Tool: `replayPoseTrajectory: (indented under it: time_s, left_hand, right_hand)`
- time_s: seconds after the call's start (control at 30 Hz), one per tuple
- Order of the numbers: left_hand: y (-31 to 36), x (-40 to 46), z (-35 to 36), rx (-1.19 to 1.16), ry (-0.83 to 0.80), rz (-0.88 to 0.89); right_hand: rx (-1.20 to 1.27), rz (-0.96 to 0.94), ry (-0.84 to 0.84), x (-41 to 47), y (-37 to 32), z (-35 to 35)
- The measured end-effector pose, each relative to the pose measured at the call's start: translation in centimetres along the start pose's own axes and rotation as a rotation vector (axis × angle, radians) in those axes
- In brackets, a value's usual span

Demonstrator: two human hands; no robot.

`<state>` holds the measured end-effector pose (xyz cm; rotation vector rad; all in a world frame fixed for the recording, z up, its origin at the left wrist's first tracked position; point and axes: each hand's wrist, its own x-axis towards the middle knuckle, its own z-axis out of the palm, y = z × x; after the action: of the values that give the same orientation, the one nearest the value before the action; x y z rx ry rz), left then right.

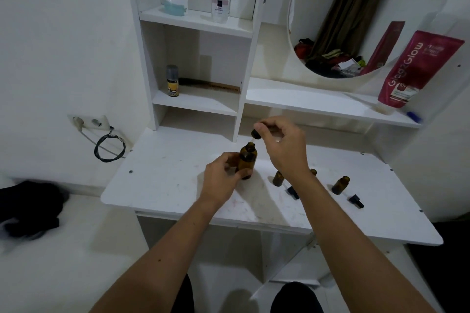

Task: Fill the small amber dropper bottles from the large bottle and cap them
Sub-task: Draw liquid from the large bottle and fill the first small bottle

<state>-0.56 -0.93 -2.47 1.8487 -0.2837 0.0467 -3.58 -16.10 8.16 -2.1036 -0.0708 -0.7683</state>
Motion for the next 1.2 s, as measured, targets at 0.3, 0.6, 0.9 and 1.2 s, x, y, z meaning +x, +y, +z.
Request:
replayPoseTrajectory:
  time_s: [0.3,0.6,0.9,1.2]
  left_hand:
    - [-0.1,-0.1,0.1,0.042,0.014,0.026]
    - [-0.3,-0.1,0.3,0.059,0.004,0.016]
    - [-0.1,-0.4,0.2,0.067,0.001,0.024]
    - [0.2,-1.8,-0.1,0.108,0.069,0.014]
  right_hand:
    - [-0.048,0.115,-0.029,-0.7,1.7,2.0]
    - [-0.075,0.093,-0.011,-0.9,2.1,2.4]
    - [-0.033,0.107,-0.083,-0.9,0.8,1.1]
    - [0.086,0.06,0.099,0.6,-2.3,-2.9]
